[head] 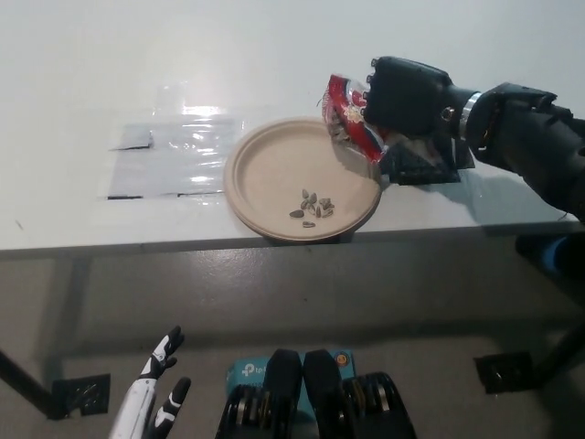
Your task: The robot picks up a small bag of sunflower seeds on the right hand side and take it to the empty plate on the left hand side then pours some sunflower seeds on to the plate.
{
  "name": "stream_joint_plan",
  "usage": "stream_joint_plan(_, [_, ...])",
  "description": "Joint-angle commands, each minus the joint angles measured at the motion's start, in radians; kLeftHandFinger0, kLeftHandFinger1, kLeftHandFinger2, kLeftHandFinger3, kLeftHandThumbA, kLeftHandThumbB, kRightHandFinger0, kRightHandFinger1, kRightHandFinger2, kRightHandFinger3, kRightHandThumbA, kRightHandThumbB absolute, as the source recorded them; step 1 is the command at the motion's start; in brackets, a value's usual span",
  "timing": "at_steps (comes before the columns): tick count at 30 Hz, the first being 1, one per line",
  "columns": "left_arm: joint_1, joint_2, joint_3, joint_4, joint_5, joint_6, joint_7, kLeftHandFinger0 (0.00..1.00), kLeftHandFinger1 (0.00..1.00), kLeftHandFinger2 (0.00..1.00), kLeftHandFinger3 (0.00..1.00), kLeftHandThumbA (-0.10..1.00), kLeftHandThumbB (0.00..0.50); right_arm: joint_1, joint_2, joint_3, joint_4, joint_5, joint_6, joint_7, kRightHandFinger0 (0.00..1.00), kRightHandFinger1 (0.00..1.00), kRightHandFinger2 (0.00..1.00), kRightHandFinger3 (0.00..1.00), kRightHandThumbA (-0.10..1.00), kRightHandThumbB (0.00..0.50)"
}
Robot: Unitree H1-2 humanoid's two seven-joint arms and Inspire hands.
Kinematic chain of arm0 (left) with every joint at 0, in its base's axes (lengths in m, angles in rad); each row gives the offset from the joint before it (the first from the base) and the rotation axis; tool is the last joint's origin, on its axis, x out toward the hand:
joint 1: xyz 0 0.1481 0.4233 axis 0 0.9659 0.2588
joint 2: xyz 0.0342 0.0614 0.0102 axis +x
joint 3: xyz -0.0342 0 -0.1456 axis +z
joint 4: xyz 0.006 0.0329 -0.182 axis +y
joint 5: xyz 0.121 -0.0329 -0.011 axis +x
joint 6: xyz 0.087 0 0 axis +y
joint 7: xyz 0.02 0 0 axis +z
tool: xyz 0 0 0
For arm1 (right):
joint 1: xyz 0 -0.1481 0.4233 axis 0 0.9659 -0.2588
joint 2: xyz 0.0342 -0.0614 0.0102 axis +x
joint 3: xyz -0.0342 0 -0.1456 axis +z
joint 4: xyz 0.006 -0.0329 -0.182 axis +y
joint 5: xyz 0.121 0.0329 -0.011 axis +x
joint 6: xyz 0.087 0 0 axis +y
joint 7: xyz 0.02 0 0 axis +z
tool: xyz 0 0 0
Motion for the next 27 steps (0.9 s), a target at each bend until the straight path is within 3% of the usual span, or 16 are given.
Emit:
stream_joint_plan(1, [-0.006,0.017,0.004,-0.016,0.010,-0.041,0.001,0.97,1.00,1.00,1.00,1.00,0.096,-0.026,0.036,0.014,0.015,-0.017,0.055,-0.046,0.00,0.00,0.03,0.01,0.00,0.351])
stream_joint_plan(2, [-0.007,0.017,0.004,-0.015,0.013,-0.044,0.003,0.97,1.00,1.00,1.00,1.00,0.095,-0.017,0.047,0.020,0.021,-0.021,0.064,-0.044,0.00,0.00,0.09,0.00,0.00,0.345])
stream_joint_plan(3, [-0.006,0.016,0.004,-0.016,0.013,-0.045,0.004,0.96,1.00,1.00,1.00,1.00,0.100,-0.003,0.066,0.002,0.033,0.013,0.028,-0.012,0.00,0.00,0.17,0.00,-0.06,0.303])
stream_joint_plan(4, [-0.003,0.010,0.002,-0.013,0.014,-0.046,0.007,0.95,1.00,1.00,1.00,1.00,0.104,0.007,0.075,0.001,0.038,0.017,0.035,-0.007,0.00,0.00,0.23,0.00,-0.03,0.294])
stream_joint_plan(5, [-0.001,0.003,0.002,-0.013,0.004,-0.040,0.004,0.96,1.00,1.00,1.00,1.00,0.107,0.020,0.083,-0.010,0.042,0.029,0.041,-0.001,0.00,0.00,0.25,0.00,0.09,0.369])
stream_joint_plan(6, [0.002,0.004,0.003,-0.017,0.003,-0.039,0.004,0.96,1.00,1.00,1.00,1.00,0.107,0.024,0.093,-0.009,0.048,0.028,0.048,0.007,0.00,0.01,0.27,0.00,0.12,0.370])
stream_joint_plan(7, [0.003,0.006,0.005,-0.022,0.004,-0.038,0.004,0.96,1.00,1.00,1.00,1.00,0.100,0.025,0.100,-0.011,0.058,0.030,0.051,0.007,0.00,0.00,0.27,0.00,0.06,0.358])
stream_joint_plan(10, [-0.002,0.012,0.006,-0.025,0.011,-0.041,0.005,0.95,1.00,1.00,1.00,1.00,0.099,0.014,0.107,-0.008,0.075,0.027,0.038,0.012,0.00,0.00,0.29,0.03,0.05,0.394])
stream_joint_plan(15, [-0.003,0.013,0.006,-0.028,0.011,-0.038,0.003,0.96,1.00,1.00,1.00,1.00,0.105,0.002,0.100,-0.003,0.100,0.016,0.058,-0.031,0.00,0.02,0.32,0.02,0.06,0.348])
stream_joint_plan(17, [-0.011,0.014,0.007,-0.029,0.004,-0.031,-0.002,0.96,1.00,1.00,1.00,1.00,0.105,-0.011,0.097,0.001,0.116,0.015,0.054,-0.032,0.00,0.00,0.30,0.05,-0.09,0.316])
stream_joint_plan(18, [-0.008,0.015,0.008,-0.030,0.000,-0.032,-0.004,0.95,1.00,1.00,1.00,1.00,0.101,-0.015,0.094,0.009,0.114,0.003,0.068,-0.021,0.00,0.00,0.28,0.07,-0.08,0.347])
stream_joint_plan(24, [-0.007,0.016,0.005,-0.023,0.009,-0.040,0.000,0.95,1.00,1.00,1.00,1.00,0.096,-0.009,0.068,-0.007,0.100,0.018,0.077,-0.048,0.00,0.00,0.17,0.04,-0.10,0.348])
stream_joint_plan(27, [-0.009,0.014,0.007,-0.020,0.001,-0.044,0.000,0.95,1.00,1.00,1.00,1.00,0.100,-0.024,0.051,-0.028,0.104,0.043,0.046,-0.024,0.00,0.00,0.12,0.07,-0.10,0.359])
